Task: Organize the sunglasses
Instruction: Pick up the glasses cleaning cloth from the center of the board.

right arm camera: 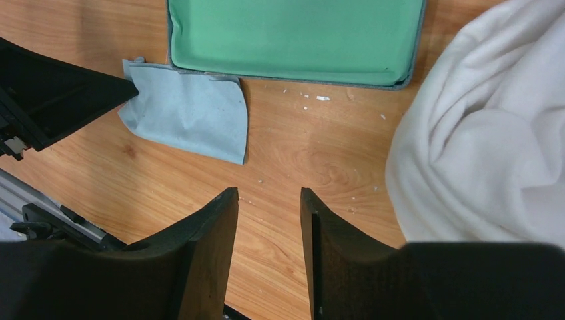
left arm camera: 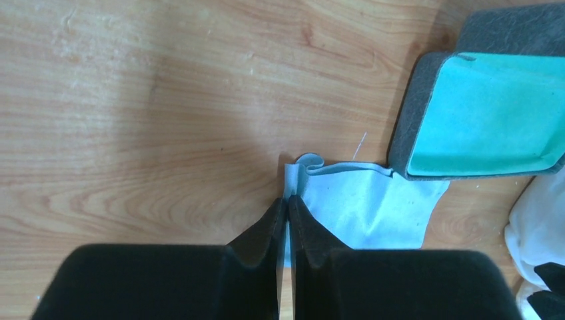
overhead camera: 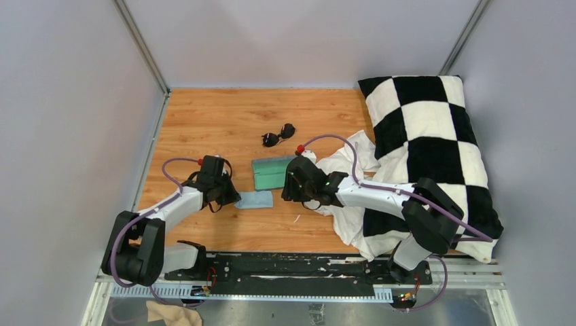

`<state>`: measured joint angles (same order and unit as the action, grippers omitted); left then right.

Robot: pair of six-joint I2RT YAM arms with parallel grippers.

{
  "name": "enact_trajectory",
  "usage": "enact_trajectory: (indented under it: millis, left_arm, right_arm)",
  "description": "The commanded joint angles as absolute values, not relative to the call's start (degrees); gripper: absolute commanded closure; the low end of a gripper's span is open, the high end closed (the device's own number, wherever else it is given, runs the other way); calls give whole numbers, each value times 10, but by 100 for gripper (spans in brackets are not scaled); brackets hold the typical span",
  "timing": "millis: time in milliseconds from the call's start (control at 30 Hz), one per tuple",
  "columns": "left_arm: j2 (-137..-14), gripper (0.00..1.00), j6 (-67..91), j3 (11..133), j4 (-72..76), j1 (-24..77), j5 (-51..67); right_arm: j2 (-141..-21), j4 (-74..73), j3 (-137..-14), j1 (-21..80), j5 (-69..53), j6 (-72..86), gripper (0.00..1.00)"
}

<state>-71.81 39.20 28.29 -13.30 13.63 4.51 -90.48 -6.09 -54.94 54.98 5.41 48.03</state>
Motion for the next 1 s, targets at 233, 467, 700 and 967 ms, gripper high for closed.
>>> enact_trajectory:
  millis: [233,467,700,967]
  left_arm:
    - [-658,100,383,250,-232,135,34]
    - [-645,100,378,249,-236,135,40]
    - [-614,65,381,259,-279,135,9]
    - [-567,67,397,253,-307,135,-12]
  right_arm:
    - [-982,-58,-603,591,48,490,54]
    - [-1057,-87,-656,599,44,461,59]
    - [-1099,-103,-690,604,29,455,59]
    - [-1129,-118,-718,610,24,451,61]
